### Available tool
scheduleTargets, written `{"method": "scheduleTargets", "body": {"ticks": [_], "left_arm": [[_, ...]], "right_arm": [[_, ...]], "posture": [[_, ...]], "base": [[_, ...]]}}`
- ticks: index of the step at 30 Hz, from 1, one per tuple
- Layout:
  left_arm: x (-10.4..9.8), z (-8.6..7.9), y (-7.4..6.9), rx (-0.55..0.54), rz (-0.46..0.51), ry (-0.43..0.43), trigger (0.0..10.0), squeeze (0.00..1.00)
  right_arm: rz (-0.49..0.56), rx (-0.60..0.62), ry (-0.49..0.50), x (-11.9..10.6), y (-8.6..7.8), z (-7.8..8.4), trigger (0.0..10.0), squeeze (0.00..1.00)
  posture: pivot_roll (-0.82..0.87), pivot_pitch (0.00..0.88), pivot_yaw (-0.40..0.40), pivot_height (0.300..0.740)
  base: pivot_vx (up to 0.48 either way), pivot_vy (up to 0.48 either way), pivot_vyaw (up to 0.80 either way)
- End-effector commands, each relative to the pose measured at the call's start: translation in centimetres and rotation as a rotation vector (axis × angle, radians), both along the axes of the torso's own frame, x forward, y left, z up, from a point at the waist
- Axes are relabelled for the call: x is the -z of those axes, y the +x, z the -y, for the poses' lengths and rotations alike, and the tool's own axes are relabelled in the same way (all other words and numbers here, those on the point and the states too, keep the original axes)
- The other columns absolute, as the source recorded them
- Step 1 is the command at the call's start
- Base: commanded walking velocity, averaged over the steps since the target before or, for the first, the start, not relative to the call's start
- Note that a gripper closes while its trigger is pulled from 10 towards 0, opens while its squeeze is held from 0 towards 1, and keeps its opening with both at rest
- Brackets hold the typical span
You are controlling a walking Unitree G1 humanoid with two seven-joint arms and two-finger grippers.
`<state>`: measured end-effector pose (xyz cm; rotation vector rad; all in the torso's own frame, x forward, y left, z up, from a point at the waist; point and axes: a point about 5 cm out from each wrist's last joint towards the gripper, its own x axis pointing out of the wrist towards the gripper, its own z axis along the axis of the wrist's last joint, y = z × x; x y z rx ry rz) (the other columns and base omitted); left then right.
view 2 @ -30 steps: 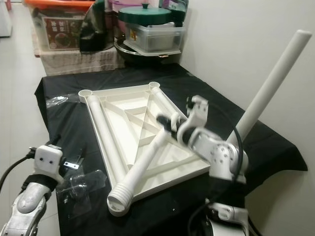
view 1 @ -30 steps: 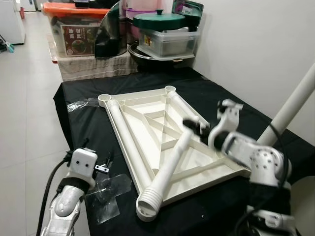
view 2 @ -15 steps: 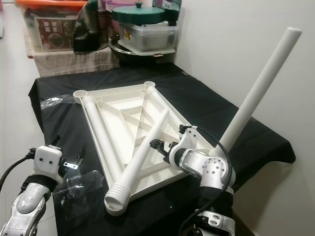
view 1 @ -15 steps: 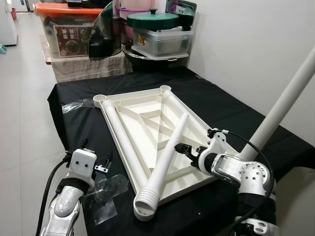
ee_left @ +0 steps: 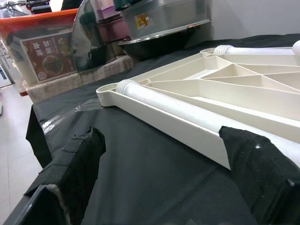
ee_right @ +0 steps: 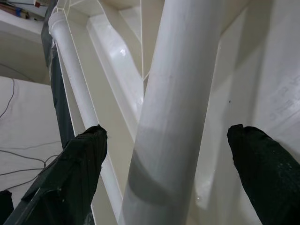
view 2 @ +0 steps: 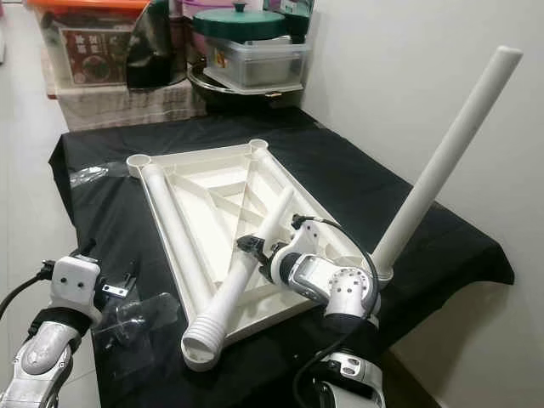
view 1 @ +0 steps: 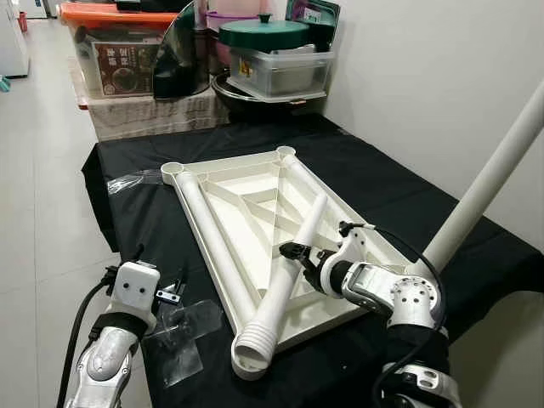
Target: Building children table
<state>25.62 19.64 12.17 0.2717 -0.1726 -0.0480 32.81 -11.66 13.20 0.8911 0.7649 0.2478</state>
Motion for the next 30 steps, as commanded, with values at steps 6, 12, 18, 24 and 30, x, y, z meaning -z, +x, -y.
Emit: {"method": "scheduleTargets", "body": {"ticks": [6,12,18,24,30], "left_arm": [[-0.1,0.3,0.2,0.010,0.001,0.018,10.0,0.00],[-0.1,0.4,0.3,0.009,0.000,0.018,10.0,0.00],[0.0,0.5,0.3,0.001,-0.004,0.024,10.0,0.00],[0.1,0.4,0.3,-0.006,-0.008,0.029,10.0,0.00],[0.4,0.5,0.3,-0.007,-0.017,0.033,10.0,0.00]], "right_arm": [[-0.031,-0.063,0.013,0.5,0.2,-1.3,10.0,0.00],[-0.101,-0.079,-0.022,2.1,0.3,-2.2,8.1,0.00],[-0.149,-0.097,-0.019,3.6,0.6,-4.2,0.0,0.00],[-0.154,-0.095,-0.025,4.0,0.7,-4.4,0.0,0.00],[-0.131,-0.078,-0.016,3.6,1.2,-4.0,0.0,0.00]], "posture": [[0.06,0.000,-0.134,0.740],[0.06,0.000,-0.142,0.740],[0.07,0.000,-0.154,0.740],[0.07,0.000,-0.157,0.740],[0.06,0.000,-0.153,0.740]], "base": [[0.000,0.000,0.00],[0.000,0.000,0.00],[0.000,0.000,0.00],[0.000,0.000,0.00],[0.000,0.000,0.00]]}}
